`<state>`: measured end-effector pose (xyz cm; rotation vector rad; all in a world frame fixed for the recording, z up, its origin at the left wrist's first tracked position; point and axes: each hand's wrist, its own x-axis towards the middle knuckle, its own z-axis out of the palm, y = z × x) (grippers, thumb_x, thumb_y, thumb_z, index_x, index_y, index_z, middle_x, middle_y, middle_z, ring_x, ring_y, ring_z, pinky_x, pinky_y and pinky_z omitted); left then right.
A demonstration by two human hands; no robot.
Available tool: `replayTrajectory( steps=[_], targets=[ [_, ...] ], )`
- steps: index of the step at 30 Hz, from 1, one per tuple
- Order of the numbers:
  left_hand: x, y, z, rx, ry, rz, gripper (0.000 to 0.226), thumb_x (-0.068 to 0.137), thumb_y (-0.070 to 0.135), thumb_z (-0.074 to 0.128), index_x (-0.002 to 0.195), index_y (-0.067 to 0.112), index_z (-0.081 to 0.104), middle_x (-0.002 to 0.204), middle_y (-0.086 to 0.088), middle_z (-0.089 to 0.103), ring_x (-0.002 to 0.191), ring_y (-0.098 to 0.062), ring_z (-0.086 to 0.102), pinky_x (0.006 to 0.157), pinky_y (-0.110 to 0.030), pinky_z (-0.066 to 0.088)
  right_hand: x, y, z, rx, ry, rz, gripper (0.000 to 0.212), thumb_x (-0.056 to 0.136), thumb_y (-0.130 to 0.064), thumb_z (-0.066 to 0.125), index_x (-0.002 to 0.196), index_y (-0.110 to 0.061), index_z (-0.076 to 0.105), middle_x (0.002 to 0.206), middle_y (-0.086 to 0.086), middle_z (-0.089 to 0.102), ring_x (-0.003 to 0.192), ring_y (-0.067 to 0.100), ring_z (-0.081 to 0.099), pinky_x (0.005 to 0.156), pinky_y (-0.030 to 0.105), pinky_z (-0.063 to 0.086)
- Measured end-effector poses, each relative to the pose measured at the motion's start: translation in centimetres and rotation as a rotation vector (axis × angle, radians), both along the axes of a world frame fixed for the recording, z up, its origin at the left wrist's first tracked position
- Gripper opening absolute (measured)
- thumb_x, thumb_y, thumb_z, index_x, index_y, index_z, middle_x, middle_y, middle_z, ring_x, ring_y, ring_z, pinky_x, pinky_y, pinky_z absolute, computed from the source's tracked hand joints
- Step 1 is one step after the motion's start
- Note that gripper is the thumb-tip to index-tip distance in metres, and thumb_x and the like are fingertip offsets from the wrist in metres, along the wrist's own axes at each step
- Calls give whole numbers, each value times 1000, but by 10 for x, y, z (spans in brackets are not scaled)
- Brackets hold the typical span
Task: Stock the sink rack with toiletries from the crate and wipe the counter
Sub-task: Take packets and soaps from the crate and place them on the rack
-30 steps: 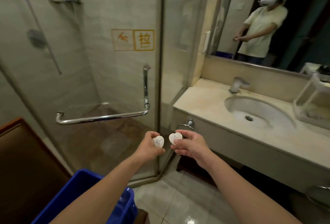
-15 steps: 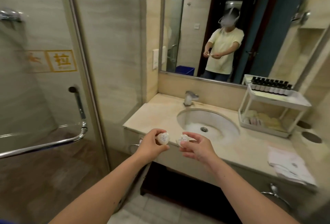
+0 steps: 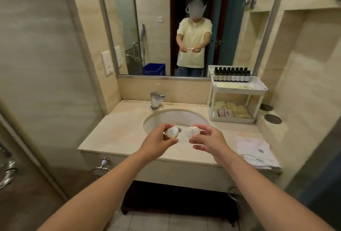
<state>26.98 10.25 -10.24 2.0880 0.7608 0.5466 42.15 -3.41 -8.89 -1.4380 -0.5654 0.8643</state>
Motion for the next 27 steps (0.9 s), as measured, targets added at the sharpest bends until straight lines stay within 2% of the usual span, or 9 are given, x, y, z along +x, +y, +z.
replayTrajectory(
  steps=[4, 7, 11, 14, 18, 20, 23, 25, 27],
  targets=[
    [47, 13, 1, -42, 2, -80, 44, 71, 23, 84, 108, 28, 59, 100, 10, 67, 76, -2, 65, 70, -19, 52, 35, 1, 0, 15, 11, -79, 33, 83, 3, 70, 108, -17, 64, 102, 14, 71, 79, 24, 72, 73, 35, 60],
    [83, 26, 2, -47, -18, -132, 42, 68, 25, 87, 101, 31, 62, 98, 10, 67, 74, -2, 64, 65, -13, 48, 63, 11, -2, 4, 4, -133, 35, 83, 3, 71, 111, -16, 64, 104, 15, 71, 79, 24, 73, 72, 35, 60],
    [132, 55, 4, 16, -42, -177, 41, 66, 31, 87, 97, 37, 62, 100, 12, 61, 73, -2, 59, 67, -17, 50, 100, 34, 3, 13, 3, -212, 38, 83, 2, 71, 117, -13, 63, 103, 13, 71, 79, 24, 73, 71, 34, 60],
    [167, 80, 10, 39, -61, -194, 43, 66, 34, 86, 104, 33, 65, 104, 12, 56, 79, -4, 60, 70, -24, 53, 127, 53, 12, 13, -5, -258, 38, 82, 2, 71, 117, -12, 63, 106, 15, 71, 79, 23, 72, 71, 34, 60],
    [206, 108, 23, 67, -77, -233, 39, 71, 35, 83, 103, 37, 61, 103, 12, 55, 79, -1, 58, 67, -15, 46, 160, 76, 21, 20, -16, -322, 37, 82, 4, 71, 115, -11, 65, 103, 13, 72, 78, 21, 71, 67, 31, 60],
    [224, 120, 28, 86, -79, -257, 37, 74, 36, 81, 105, 36, 60, 102, 12, 55, 80, -1, 58, 67, -15, 44, 174, 85, 24, 22, -23, -350, 36, 81, 4, 72, 113, -12, 65, 102, 12, 72, 79, 22, 71, 63, 29, 59],
    [252, 133, 33, 92, -78, -269, 40, 75, 37, 79, 110, 31, 61, 98, 14, 54, 79, -1, 57, 67, -17, 45, 196, 97, 28, 1, -34, -383, 35, 81, 3, 73, 112, -12, 66, 101, 11, 72, 82, 23, 71, 72, 34, 61],
    [271, 142, 36, 101, -70, -279, 42, 75, 39, 79, 111, 29, 62, 98, 14, 54, 80, -2, 57, 71, -21, 49, 214, 106, 31, -7, -32, -397, 35, 80, 3, 74, 112, -12, 66, 101, 10, 73, 81, 22, 71, 73, 36, 61],
    [293, 151, 39, 110, -55, -288, 43, 74, 39, 80, 112, 27, 62, 101, 10, 55, 82, -3, 57, 77, -28, 53, 235, 116, 35, -11, -33, -404, 36, 80, 3, 74, 111, -12, 66, 101, 9, 73, 80, 21, 72, 66, 31, 60]
  ],
)
